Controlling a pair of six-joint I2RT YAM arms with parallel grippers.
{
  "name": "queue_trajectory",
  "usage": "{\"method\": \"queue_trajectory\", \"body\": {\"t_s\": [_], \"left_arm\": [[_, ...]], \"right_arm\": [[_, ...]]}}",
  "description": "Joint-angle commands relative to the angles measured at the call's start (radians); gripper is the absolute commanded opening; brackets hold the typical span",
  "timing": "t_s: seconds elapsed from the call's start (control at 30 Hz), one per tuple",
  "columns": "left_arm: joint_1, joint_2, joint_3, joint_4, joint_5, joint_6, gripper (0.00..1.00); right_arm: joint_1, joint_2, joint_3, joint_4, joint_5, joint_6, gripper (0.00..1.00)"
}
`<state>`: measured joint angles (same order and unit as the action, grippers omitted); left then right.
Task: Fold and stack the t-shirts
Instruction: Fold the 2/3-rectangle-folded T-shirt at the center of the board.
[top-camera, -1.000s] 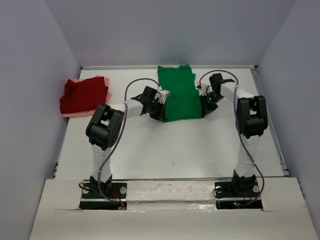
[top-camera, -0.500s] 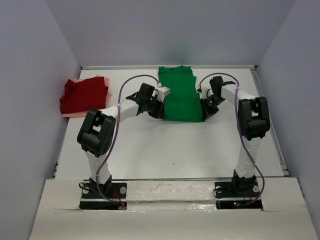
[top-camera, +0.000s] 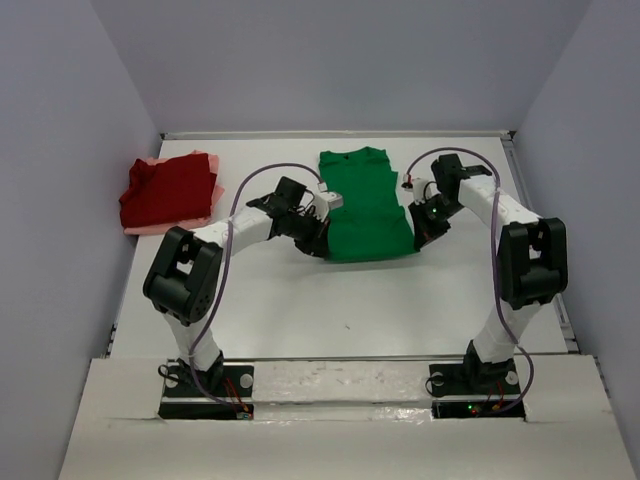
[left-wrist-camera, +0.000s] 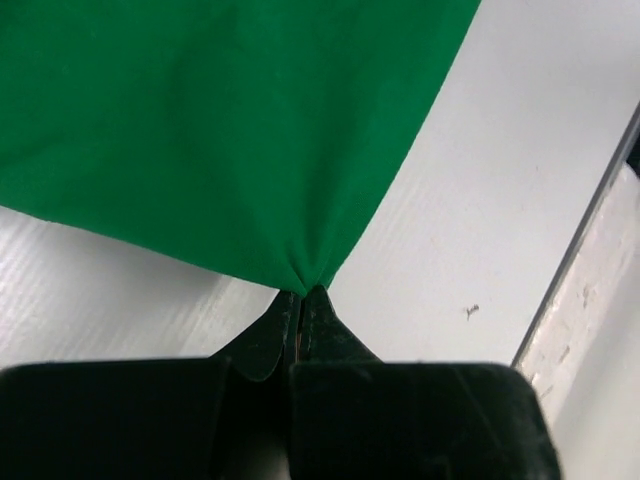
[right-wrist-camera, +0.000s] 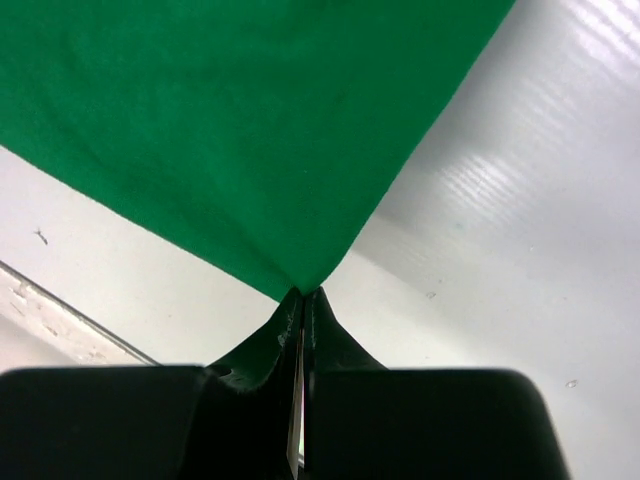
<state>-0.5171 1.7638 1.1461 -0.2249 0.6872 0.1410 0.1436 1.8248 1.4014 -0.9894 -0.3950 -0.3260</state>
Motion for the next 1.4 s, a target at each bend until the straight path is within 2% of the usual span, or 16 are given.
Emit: {"method": "queue_trajectory", "body": {"t_s": [0.0,0.03,0.13,0.23,0.47,0.57,0.87,1.37], "left_arm": [[-0.018,0.029,0.049,-0.167,0.084,0.106,0.00],[-0.027,0.046,0.062,-0.204,0.095,0.132,0.00],[-0.049,0.127,0.154,-0.460,0.152,0.260,0.00],[-0.073,0.177,0.161,-0.571,0.192,0.363,0.00],[-0.098,0.059,0.132,-0.508,0.189,0.370,0.00],[-0.101,-0.028,0.135,-0.466,0.163,0.330,0.00],[-0.104,-0.159,0.123,-0.438,0.068,0.325,0.00],[-0.103,-0.214,0.110,-0.386,-0.032,0.309,0.00]], "right_arm": [[-0.002,-0.073,-0.034,-0.074,-0.010,-0.033,0.00],[-0.002,-0.081,-0.042,-0.077,-0.015,-0.036,0.00],[-0.002,-0.099,-0.067,-0.098,-0.011,-0.050,0.00],[-0.002,-0.110,-0.085,-0.115,-0.013,-0.061,0.00],[0.007,-0.140,-0.096,-0.135,-0.039,-0.058,0.00],[0.016,-0.165,-0.094,-0.152,-0.053,-0.062,0.00],[0.036,-0.243,-0.056,-0.213,-0.077,-0.071,0.00],[0.045,-0.179,0.152,-0.243,-0.054,-0.087,0.00]]}}
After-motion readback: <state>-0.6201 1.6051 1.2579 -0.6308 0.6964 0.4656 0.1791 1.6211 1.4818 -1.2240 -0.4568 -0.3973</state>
